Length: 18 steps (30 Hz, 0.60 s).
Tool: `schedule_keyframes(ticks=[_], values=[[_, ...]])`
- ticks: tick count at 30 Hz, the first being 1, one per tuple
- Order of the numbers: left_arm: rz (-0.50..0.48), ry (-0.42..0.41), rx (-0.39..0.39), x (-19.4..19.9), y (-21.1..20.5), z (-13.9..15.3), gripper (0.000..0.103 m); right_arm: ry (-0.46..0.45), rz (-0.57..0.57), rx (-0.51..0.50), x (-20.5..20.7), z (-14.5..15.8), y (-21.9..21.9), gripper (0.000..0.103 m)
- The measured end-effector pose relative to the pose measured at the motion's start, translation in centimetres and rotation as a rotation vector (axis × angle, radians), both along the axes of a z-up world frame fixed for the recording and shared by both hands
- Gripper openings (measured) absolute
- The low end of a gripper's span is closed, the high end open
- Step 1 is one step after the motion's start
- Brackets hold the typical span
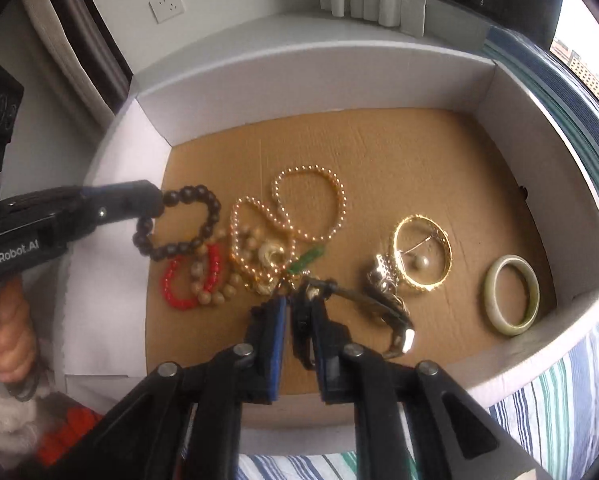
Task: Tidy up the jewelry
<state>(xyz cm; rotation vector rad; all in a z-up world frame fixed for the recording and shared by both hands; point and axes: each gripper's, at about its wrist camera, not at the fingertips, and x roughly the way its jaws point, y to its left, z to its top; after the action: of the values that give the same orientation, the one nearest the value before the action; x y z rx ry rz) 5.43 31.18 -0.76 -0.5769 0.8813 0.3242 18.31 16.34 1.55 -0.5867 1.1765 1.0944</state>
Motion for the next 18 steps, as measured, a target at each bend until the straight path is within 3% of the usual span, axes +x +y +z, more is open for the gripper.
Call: schedule_keyframes(ticks=[2, 5, 7, 9, 12, 18], values=[[0.014, -0.008, 0.06, -0.4, -0.8, 0.6, 0.068, -0.01, -0.03, 0.03, 0.4, 1.1, -0.9, 0.047], [0.052, -0.003, 0.193, -0.7, -2.5, 2.1, 0.09, -0.048, -0.087, 0.072, 1.0, 2.9, -2.1, 0.049], [0.085, 0.011, 0.279, -0.8, -3.6, 3.0, 0.101, -0.105, -0.125, 0.098, 1.0, 4.0, -3.2, 0.057], [0.138, 0.01, 0.348, -1.0, -4.4, 3.8, 0.102, -0.163, -0.164, 0.123, 0.8, 4.7, -3.9, 0.069], [0.234, 0.01, 0.416, -1.6, -5.3, 4.7, 0.102, -0.218, -0.198, 0.155, 0.1, 5.3, -5.3, 0.075], [0.281, 0.013, 0.422, -2.3, -5.9, 5.1, 0.102, -0.251, -0.239, 0.191, -0.9, 5.7, -6.4, 0.077]])
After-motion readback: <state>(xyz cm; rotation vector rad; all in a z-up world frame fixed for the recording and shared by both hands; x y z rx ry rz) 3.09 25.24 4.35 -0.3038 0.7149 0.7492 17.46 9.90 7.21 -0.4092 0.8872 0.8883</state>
